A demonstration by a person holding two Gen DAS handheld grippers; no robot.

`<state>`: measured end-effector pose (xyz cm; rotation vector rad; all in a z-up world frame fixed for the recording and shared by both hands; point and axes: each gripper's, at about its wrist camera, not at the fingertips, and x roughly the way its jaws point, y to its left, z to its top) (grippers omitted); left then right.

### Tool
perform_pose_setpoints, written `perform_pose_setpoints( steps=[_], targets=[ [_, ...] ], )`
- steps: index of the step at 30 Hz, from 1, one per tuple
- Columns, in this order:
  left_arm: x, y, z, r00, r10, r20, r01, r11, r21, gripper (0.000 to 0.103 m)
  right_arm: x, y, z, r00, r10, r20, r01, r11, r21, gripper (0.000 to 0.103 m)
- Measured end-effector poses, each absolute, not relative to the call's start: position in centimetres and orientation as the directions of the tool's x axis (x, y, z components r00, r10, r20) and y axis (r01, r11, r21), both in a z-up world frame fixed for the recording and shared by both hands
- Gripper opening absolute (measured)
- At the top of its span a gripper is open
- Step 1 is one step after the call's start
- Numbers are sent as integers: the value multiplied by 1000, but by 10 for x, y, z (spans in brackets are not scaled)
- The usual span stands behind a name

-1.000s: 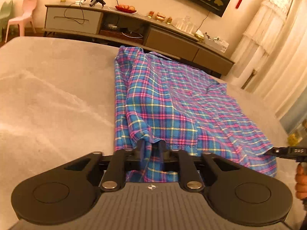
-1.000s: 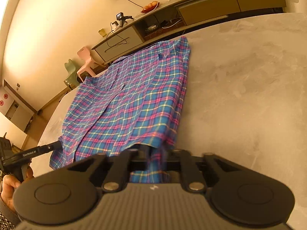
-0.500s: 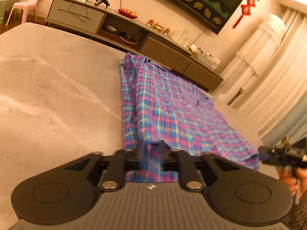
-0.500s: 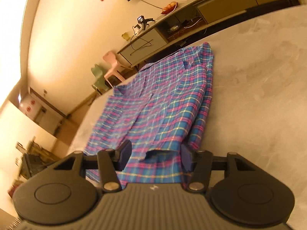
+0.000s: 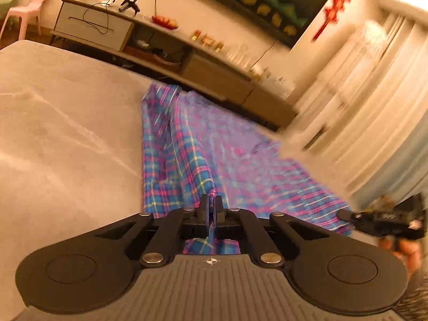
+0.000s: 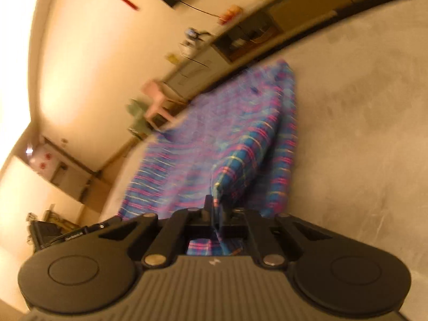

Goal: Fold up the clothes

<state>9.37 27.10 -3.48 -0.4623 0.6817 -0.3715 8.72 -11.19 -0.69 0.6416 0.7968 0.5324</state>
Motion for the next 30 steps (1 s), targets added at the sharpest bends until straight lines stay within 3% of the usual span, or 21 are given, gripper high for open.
perform_pose_setpoints(
  steps=[2, 5, 8, 10, 11, 12, 13, 14, 16, 17, 18, 24, 27, 29, 30],
  targets=[
    [75, 277, -36, 706, -479, -522, 175, 832, -526, 1, 75, -115, 4, 585, 660, -472, -235, 695, 680, 3],
    [67, 272, -56, 665, -461, -588, 156, 855, -495, 1, 80, -114, -16, 531, 639, -557, -192, 731, 655, 3],
    [69, 271, -60, 654, -482, -583, 171, 845, -507, 1, 88, -110, -28, 496, 631, -596, -168, 743, 648, 4],
    [70, 272, -54, 677, -460, -575, 154, 852, -500, 7, 89, -108, -27, 491, 633, -599, -168, 743, 648, 6],
    [71, 271, -51, 687, -457, -565, 151, 850, -504, 25, 89, -107, -25, 493, 635, -594, -171, 741, 650, 9],
    [72, 270, -49, 695, -459, -554, 151, 846, -511, 53, 89, -107, -23, 495, 638, -590, -174, 738, 652, 11],
    [73, 267, -49, 696, -461, -550, 156, 846, -510, 62, 88, -108, -23, 494, 643, -586, -175, 733, 657, 16],
    [74, 263, -50, 693, -463, -553, 165, 848, -503, 63, 88, -108, -24, 489, 647, -585, -175, 730, 660, 18],
    [75, 255, -53, 681, -467, -564, 179, 853, -490, 53, 88, -107, -28, 476, 646, -596, -185, 737, 651, 18],
    [73, 253, -56, 670, -468, -576, 182, 856, -484, 21, 87, -106, -29, 469, 643, -605, -194, 743, 640, 11],
    [71, 251, -59, 659, -469, -588, 186, 859, -477, 6, 84, -107, -26, 465, 641, -610, -207, 749, 630, 6],
    [58, 238, -80, 588, -472, -656, 209, 873, -441, 1, 71, -127, -25, 459, 586, -668, -179, 797, 576, 4],
    [62, 235, -74, 601, -465, -650, 210, 877, -433, 2, 75, -128, -35, 442, 579, -685, -170, 804, 570, 4],
    [69, 234, -67, 626, -459, -630, 213, 878, -428, 2, 75, -130, -27, 451, 578, -680, -187, 806, 561, 13],
    [72, 233, -63, 639, -456, -620, 215, 879, -426, 9, 74, -131, -20, 461, 578, -673, -200, 807, 556, 15]
  ],
)
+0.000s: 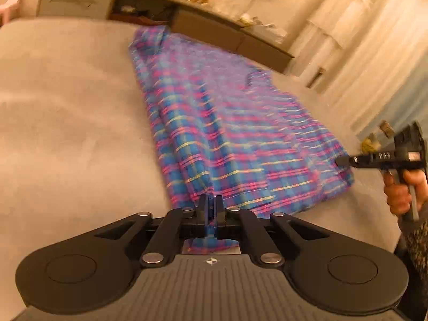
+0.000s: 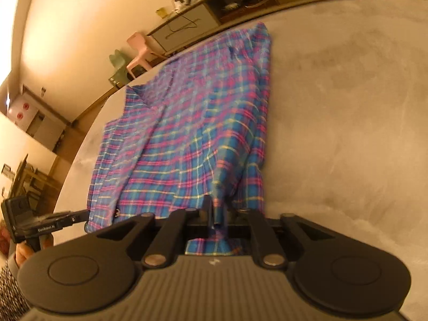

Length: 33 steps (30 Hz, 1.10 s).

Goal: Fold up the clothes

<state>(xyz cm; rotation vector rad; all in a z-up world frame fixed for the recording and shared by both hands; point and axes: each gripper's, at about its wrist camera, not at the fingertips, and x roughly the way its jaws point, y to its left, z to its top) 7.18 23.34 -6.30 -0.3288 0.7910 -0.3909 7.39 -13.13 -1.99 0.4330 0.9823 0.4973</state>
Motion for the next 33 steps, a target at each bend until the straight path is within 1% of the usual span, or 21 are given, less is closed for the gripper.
perform_pose_setpoints(
  steps=[1, 2, 3, 4, 6, 8, 9, 10, 13, 14, 15, 16, 18, 19, 21, 23, 26, 29, 30, 31, 33],
  targets=[
    [75, 233, -59, 651, -453, -609, 216, 880, -423, 14, 73, -133, -12, 479, 573, -665, -212, 811, 546, 22],
    [78, 232, -56, 663, -450, -598, 218, 880, -421, 30, 71, -135, -1, 525, 549, -650, -218, 826, 520, 33],
    [81, 232, -52, 675, -447, -588, 219, 881, -419, 47, 70, -136, 10, 570, 522, -634, -222, 841, 493, 35],
    [85, 231, -48, 686, -444, -577, 221, 882, -416, 50, 70, -135, 16, 614, 491, -618, -222, 859, 462, 35],
    [91, 230, -41, 709, -437, -554, 223, 884, -411, 49, 74, -127, 23, 673, 447, -590, -229, 884, 408, 35],
    [97, 229, -33, 730, -430, -531, 226, 885, -406, 49, 84, -108, 17, 664, 457, -592, -264, 884, 387, 26],
    [101, 229, -29, 741, -426, -519, 227, 886, -404, 49, 88, -98, 12, 646, 470, -601, -287, 880, 378, 25],
    [105, 224, -32, 739, -416, -529, 223, 893, -390, 48, 93, -87, 6, 627, 477, -616, -310, 878, 364, 23],
    [120, 211, -62, 682, -358, -638, 188, 928, -320, 46, 103, -62, -11, 580, 437, -687, -340, 897, 283, 20],
    [120, 209, -68, 675, -334, -658, 181, 939, -291, 42, 105, -58, -19, 565, 404, -720, -336, 909, 246, 13],
    [119, 208, -71, 678, -314, -665, 182, 948, -262, 38, 105, -60, -26, 554, 381, -740, -327, 917, 227, 10],
    [117, 206, -73, 681, -294, -671, 183, 955, -233, 35, 105, -63, -32, 547, 363, -754, -320, 923, 212, 0],
    [114, 205, -70, 678, -256, -689, 168, 966, -195, 34, 102, -75, -34, 542, 375, -752, -300, 922, 243, 0],
    [110, 205, -66, 684, -258, -682, 175, 966, -190, 34, 100, -80, -33, 539, 369, -757, -286, 926, 248, 0],
    [95, 204, -53, 710, -293, -641, 218, 956, -196, 34, 92, -85, -28, 561, 353, -749, -276, 932, 233, 5],
    [81, 201, -45, 720, -331, -610, 271, 943, -192, 34, 81, -80, -24, 564, 369, -739, -317, 923, 218, 7],
    [60, 186, -50, 682, -394, -616, 386, 910, -155, 34, 65, -62, -23, 536, 416, -734, -422, 886, 194, 8],
    [57, 180, -75, 634, -351, -690, 394, 913, -103, 34, 51, -45, -23, 502, 450, -739, -512, 843, 165, 9],
    [55, 181, -81, 639, -340, -690, 399, 914, -81, 35, 52, -44, -31, 490, 415, -767, -508, 851, 136, 8],
    [53, 180, -83, 651, -332, -683, 410, 911, -52, 36, 50, -48, -36, 495, 402, -770, -507, 854, 119, 3],
    [49, 181, -83, 661, -317, -680, 424, 906, -10, 37, 56, -62, -36, 481, 402, -779, -492, 859, 140, 1]
  ],
)
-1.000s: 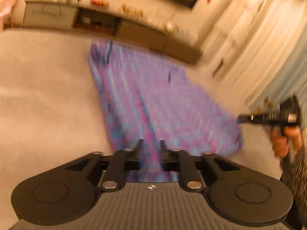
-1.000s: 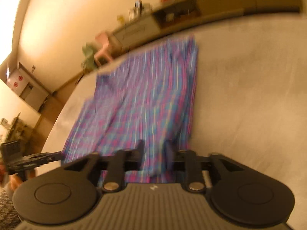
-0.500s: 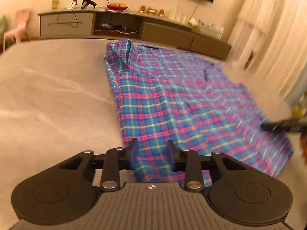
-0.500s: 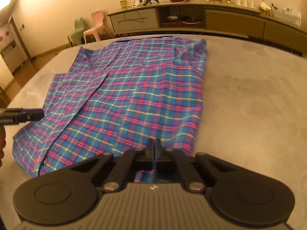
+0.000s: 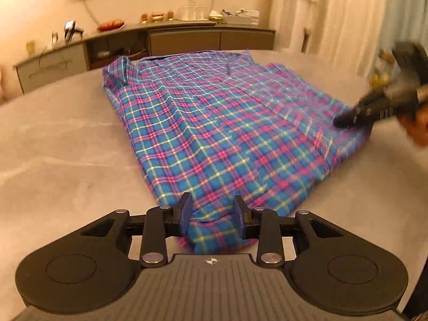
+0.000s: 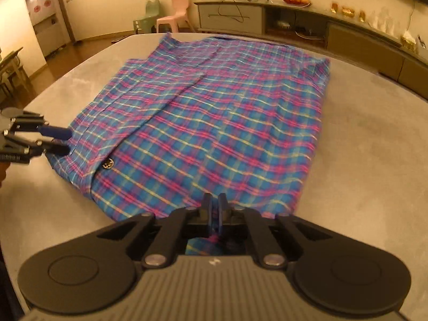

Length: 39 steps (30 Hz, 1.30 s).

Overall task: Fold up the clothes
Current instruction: 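Smooth the folded shirt flat with both grippers open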

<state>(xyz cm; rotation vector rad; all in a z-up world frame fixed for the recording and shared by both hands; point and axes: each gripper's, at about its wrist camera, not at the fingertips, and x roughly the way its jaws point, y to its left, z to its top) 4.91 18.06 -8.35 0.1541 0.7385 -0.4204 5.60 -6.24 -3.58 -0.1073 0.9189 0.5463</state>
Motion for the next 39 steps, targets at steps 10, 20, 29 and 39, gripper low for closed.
perform_pose_setpoints(
  steps=[10, 20, 29, 39],
  targets=[
    [56, 202, -56, 667, -339, -664, 428, 903, -31, 37, 45, -59, -30, 430, 412, -803, -549, 826, 130, 1],
    [101, 190, -57, 635, -340, -694, 401, 912, -81, 37, 86, -86, -30, 497, 388, -776, -382, 901, 205, 10],
    [110, 184, -53, 626, -443, -641, 449, 878, -168, 40, 140, -68, 52, 608, 381, -697, -412, 901, 135, 56],
    [124, 175, -78, 557, -427, -713, 463, 872, -160, 40, 361, 19, 13, 565, 177, -806, -370, 927, -56, 76]
  ],
)
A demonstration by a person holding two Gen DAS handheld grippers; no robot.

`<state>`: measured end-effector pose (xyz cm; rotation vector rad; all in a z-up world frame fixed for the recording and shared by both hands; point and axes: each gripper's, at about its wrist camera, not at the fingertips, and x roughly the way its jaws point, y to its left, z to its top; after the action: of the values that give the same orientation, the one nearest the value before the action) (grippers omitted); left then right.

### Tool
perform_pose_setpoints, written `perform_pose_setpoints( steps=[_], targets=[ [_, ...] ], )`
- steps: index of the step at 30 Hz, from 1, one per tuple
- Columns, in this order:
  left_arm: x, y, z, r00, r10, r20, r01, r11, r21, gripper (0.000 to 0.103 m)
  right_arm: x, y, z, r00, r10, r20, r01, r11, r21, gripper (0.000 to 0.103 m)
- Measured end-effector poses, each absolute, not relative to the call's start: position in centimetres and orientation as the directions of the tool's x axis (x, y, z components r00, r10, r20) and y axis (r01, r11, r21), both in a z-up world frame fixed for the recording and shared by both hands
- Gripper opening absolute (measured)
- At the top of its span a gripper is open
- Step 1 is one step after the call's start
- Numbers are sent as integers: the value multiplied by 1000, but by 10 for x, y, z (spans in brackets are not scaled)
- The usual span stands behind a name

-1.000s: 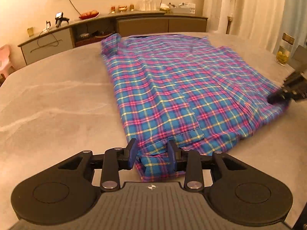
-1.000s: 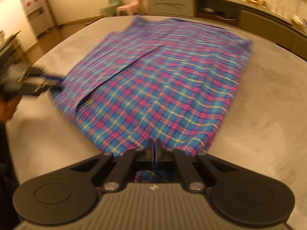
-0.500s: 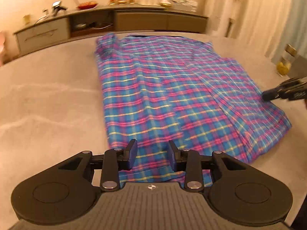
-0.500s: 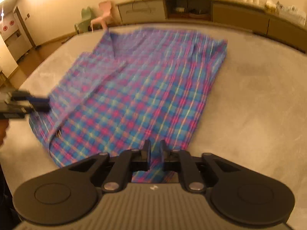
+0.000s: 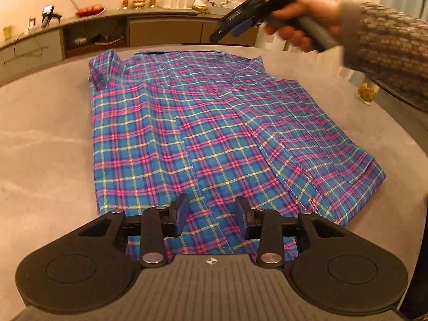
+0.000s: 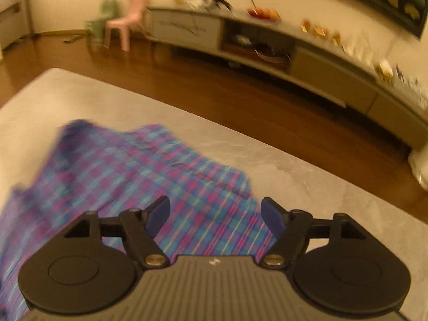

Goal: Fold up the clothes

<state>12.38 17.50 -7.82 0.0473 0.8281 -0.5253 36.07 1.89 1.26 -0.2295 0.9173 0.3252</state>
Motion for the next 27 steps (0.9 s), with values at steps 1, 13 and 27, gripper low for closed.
perform_pose_setpoints(
  steps=[1, 13, 27],
  targets=[
    [122, 175, -78, 555, -425, -715, 464, 872, -158, 40, 372, 14, 2, 545, 178, -819, -349, 937, -28, 76],
    [126, 176, -79, 543, -443, -713, 425, 878, -222, 40, 358, -6, -13, 524, 371, -766, -412, 898, 153, 3],
    [118, 250, -77, 591, -493, -638, 4, 793, -609, 40, -43, 37, 15, 679, 387, -623, -694, 615, -374, 2]
  ],
)
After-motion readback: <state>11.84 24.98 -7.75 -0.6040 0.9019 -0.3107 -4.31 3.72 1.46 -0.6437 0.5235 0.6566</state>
